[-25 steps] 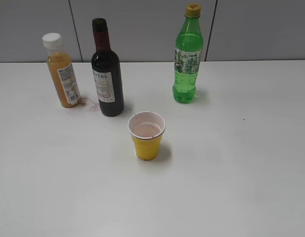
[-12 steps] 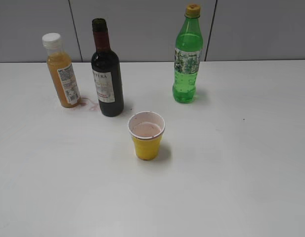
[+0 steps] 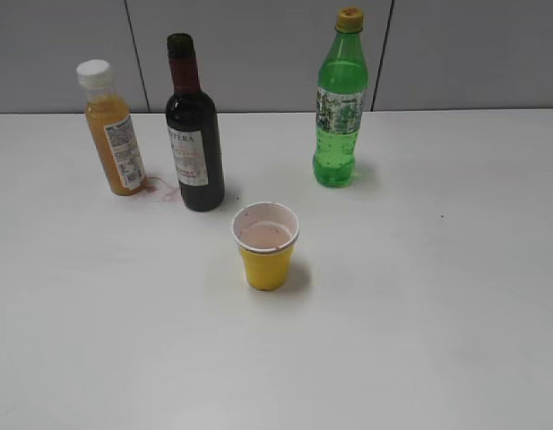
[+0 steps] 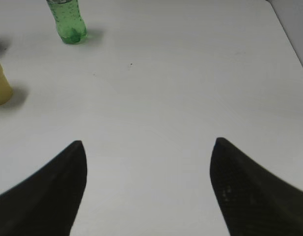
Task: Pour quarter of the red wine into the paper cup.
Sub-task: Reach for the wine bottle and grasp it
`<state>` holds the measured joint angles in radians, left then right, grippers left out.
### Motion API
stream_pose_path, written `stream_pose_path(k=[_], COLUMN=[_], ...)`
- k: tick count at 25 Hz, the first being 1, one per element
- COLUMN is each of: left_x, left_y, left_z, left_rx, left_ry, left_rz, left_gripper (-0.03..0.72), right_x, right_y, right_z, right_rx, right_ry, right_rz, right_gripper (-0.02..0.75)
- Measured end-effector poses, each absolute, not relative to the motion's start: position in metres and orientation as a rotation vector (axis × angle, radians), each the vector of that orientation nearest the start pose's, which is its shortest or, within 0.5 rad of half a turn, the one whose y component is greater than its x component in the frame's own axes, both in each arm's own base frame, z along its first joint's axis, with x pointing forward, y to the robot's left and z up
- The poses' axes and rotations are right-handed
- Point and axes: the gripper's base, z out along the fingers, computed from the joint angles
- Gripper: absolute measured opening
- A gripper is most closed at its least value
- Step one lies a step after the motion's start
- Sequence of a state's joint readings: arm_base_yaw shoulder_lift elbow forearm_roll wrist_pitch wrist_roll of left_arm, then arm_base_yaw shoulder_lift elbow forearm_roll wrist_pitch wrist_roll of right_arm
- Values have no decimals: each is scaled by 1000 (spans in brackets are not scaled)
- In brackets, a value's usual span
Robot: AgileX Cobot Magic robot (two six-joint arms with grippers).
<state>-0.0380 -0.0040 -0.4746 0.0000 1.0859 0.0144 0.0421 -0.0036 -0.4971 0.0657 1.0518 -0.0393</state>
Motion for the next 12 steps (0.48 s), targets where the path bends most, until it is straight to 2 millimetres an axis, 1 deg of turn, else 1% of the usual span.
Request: stream_pose_path(k=[12], left_x=[-4], left_y=[0], left_z=[268], left_rx=[55], left_ry=[2090], left_rz=[-21], left_gripper=[236], right_x=[-5], right_y=[5], right_z=[277], right_rx=[-87], right_ry=[2032], right_rz=[80], right_gripper=[591])
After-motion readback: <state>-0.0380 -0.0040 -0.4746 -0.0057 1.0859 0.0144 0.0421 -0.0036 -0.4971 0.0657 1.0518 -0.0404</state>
